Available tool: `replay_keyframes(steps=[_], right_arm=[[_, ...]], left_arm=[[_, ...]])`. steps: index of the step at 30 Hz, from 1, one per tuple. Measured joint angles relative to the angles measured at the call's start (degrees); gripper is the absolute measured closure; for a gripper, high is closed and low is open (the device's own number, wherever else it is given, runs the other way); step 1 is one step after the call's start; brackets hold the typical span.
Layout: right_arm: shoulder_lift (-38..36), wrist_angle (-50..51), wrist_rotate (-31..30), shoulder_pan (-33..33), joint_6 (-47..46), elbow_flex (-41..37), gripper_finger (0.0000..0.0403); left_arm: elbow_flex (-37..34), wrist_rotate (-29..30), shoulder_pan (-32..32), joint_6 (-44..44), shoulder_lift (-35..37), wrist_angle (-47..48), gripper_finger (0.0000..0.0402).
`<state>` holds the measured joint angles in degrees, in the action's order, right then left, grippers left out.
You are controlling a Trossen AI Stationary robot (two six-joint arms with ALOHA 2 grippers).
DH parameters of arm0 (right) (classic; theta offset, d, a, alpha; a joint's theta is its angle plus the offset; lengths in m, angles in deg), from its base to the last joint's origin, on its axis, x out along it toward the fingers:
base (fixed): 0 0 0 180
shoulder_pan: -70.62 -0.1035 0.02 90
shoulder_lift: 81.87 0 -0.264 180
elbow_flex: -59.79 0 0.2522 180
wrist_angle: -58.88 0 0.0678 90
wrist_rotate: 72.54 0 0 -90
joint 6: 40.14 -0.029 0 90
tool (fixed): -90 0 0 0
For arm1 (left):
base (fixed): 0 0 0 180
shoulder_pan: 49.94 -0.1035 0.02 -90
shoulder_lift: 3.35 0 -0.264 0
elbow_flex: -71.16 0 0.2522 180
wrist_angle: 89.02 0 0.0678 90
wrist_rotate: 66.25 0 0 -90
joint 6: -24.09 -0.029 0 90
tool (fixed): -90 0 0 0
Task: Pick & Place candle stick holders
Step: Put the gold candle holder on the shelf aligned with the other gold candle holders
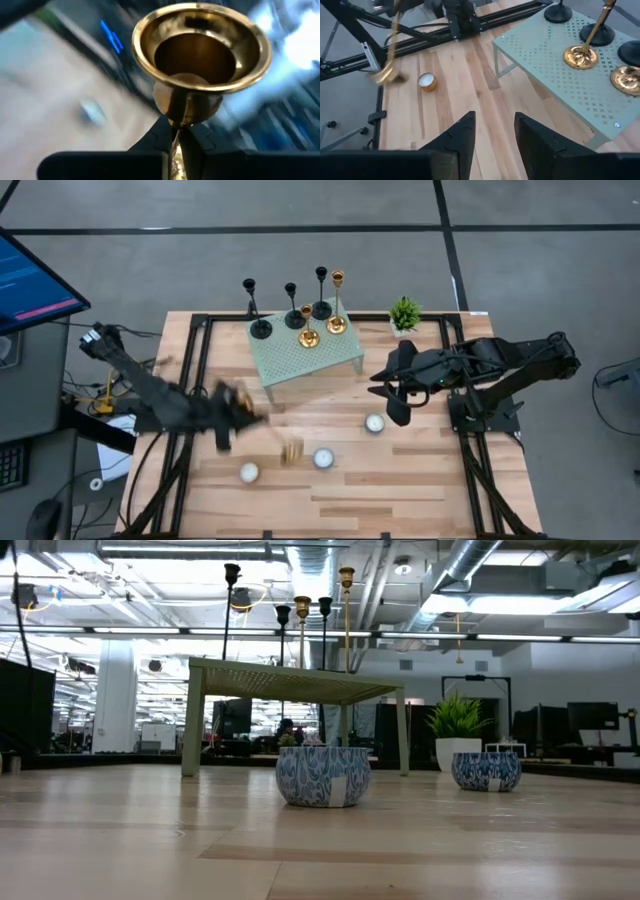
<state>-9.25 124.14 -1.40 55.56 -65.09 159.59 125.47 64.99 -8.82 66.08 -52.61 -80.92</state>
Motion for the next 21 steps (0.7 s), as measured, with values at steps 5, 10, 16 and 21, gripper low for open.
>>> replay_keyframes(steps=[5,10,16,21], right_arm=[[0.00,0.22,-2.45,0.84,-0.04,0.00,0.0283],[0.00,0.22,-2.42,2.25,-0.11,0.00,0.0284],[0.00,-0.23,-2.31,3.51,-0.19,0.00,0.0284],[0.00,-0.26,-2.18,3.66,-0.17,0.02,0.0284]], left_arm=[[1.62,21.00,-4.73,-9.51,7.29,0.00,0.0387],[3.41,27.64,-10.22,-20.30,9.08,0.36,0.0387],[11.75,28.28,-16.39,-30.85,5.43,1.61,0.0387],[20.32,29.74,-18.66,-32.74,1.07,11.31,0.0387]])
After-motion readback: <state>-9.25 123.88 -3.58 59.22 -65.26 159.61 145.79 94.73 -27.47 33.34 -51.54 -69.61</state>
